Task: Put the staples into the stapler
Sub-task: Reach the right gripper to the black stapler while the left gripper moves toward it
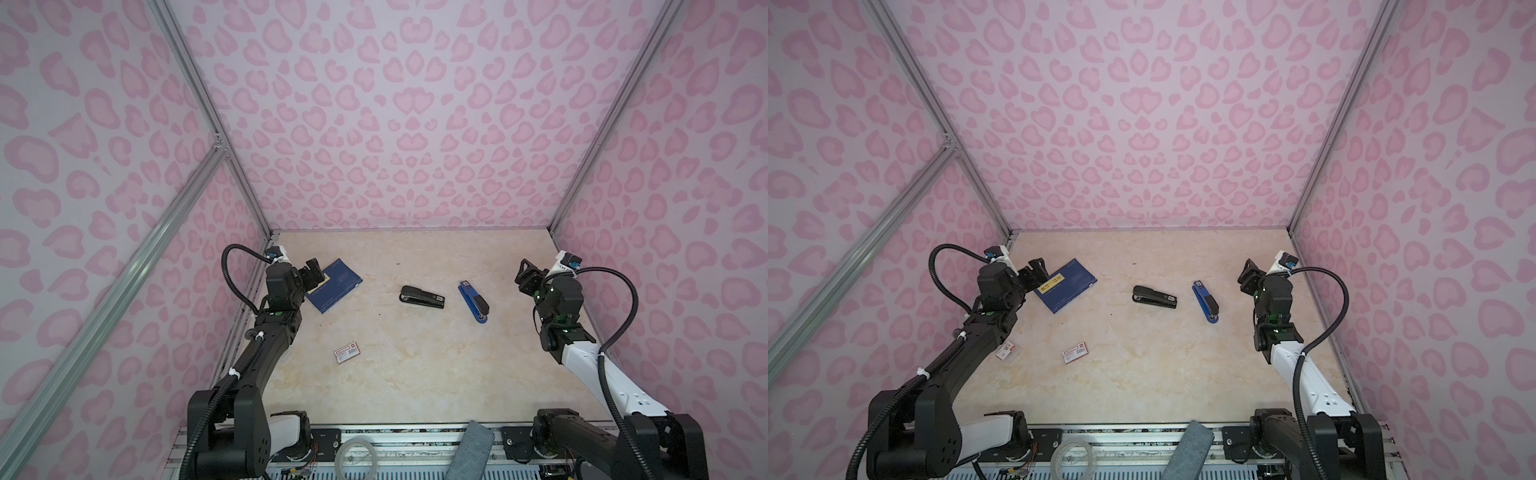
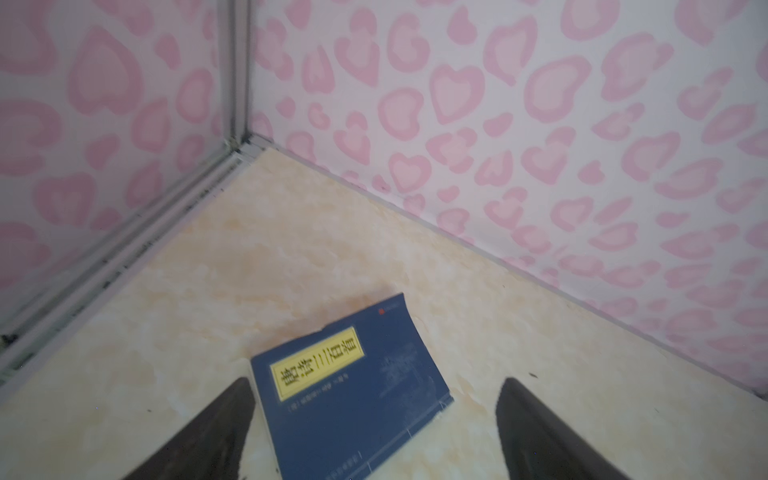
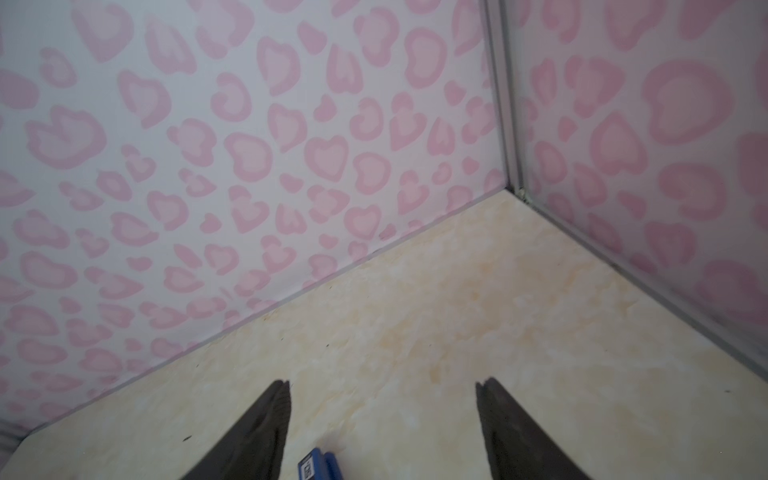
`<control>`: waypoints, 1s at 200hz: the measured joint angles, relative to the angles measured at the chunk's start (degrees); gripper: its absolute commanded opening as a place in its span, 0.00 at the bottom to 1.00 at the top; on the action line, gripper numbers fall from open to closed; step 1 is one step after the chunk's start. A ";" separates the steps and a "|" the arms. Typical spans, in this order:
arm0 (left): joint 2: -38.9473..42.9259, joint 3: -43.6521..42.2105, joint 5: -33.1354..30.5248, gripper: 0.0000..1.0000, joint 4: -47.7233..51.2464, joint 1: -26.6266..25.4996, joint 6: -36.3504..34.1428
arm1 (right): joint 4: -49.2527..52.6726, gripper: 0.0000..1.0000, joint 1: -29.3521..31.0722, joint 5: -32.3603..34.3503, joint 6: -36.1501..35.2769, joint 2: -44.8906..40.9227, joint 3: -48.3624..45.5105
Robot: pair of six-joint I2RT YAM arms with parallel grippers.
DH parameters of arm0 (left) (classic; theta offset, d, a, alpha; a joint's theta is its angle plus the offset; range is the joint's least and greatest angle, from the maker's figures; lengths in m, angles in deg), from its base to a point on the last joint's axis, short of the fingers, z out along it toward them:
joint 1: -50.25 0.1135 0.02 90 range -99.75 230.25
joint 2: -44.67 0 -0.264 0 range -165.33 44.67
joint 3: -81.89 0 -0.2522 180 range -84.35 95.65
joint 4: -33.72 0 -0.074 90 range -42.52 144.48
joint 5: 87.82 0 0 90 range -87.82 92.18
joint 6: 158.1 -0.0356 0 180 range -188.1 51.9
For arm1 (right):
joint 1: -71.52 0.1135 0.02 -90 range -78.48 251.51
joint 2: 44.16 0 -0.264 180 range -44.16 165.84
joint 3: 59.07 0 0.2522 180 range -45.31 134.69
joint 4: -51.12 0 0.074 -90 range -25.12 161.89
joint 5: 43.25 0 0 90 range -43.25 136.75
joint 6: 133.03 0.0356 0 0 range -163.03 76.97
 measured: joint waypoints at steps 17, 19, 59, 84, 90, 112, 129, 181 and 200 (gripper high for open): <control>0.04 0.66 4.94 0.86 4.68 -1.16 2.40 | 4.52 0.64 1.33 -4.42 1.27 1.31 3.72; 0.15 0.66 5.53 0.86 5.44 -1.51 2.82 | 5.01 0.64 1.55 -5.03 1.25 1.53 4.11; 4.24 -0.63 11.06 0.86 13.25 -7.67 4.79 | 13.81 0.70 7.23 -12.57 -0.79 5.42 8.44; 6.51 -3.74 11.30 0.85 14.73 -11.17 7.67 | 17.20 0.68 10.91 -14.91 -1.81 7.85 9.73; 6.75 -4.46 11.41 0.85 14.97 -12.37 8.35 | 17.84 0.68 11.67 -15.23 -2.01 8.63 10.19; 6.99 -6.60 11.21 0.84 15.02 -17.20 10.47 | 19.41 0.69 14.47 -16.48 -2.78 11.80 11.80; 6.49 -7.34 10.67 0.84 14.93 -19.67 11.72 | 19.98 0.69 16.22 -17.20 -3.48 14.62 13.07; 4.74 -8.35 9.03 0.84 14.86 -22.36 13.57 | 21.92 0.71 19.54 -18.62 -5.49 26.71 21.24; 4.76 -8.55 8.74 0.84 14.80 -22.40 13.57 | 22.10 0.71 20.52 -19.28 -6.32 31.43 25.16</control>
